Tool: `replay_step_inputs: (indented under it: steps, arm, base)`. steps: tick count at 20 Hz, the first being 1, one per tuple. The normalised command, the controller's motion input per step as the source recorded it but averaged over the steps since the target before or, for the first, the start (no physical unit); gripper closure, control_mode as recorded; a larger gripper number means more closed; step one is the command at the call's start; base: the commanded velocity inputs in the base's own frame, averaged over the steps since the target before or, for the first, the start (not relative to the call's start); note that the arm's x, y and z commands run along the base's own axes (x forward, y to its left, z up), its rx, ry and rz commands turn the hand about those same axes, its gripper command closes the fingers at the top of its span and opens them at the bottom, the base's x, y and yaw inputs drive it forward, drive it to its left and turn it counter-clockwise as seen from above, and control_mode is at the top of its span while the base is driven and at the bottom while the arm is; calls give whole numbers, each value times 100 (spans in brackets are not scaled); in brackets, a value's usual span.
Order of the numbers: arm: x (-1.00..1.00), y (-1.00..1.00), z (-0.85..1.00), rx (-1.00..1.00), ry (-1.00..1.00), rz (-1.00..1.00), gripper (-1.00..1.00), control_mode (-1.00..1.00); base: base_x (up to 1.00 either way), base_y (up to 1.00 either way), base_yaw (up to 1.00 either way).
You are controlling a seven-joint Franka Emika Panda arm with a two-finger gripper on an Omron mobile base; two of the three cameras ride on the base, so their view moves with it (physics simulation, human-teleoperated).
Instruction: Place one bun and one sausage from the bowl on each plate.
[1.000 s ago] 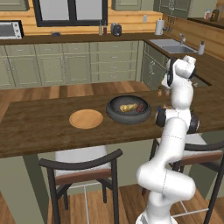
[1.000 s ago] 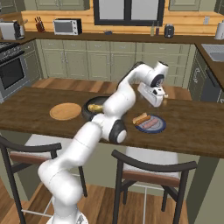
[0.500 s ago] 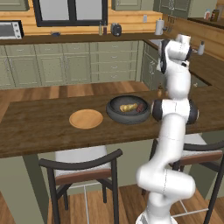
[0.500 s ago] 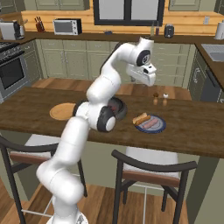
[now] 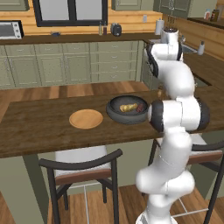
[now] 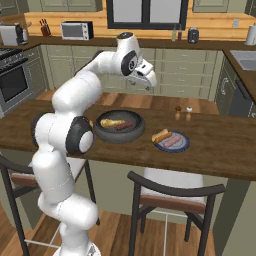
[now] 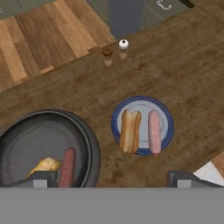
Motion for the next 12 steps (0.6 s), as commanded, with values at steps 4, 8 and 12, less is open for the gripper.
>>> replay_step_inputs:
  steps: [4,8,12]
  arm:
    - [-25,89,-41,-15,-39,0,-100,-100]
    - [30,75,-25,0,-1,-1,-100,-100]
    - [56,58,-16,0,15,-4,-100,-100]
  base:
    - [0,0,0]
    - [0,0,0]
    - [0,0,0]
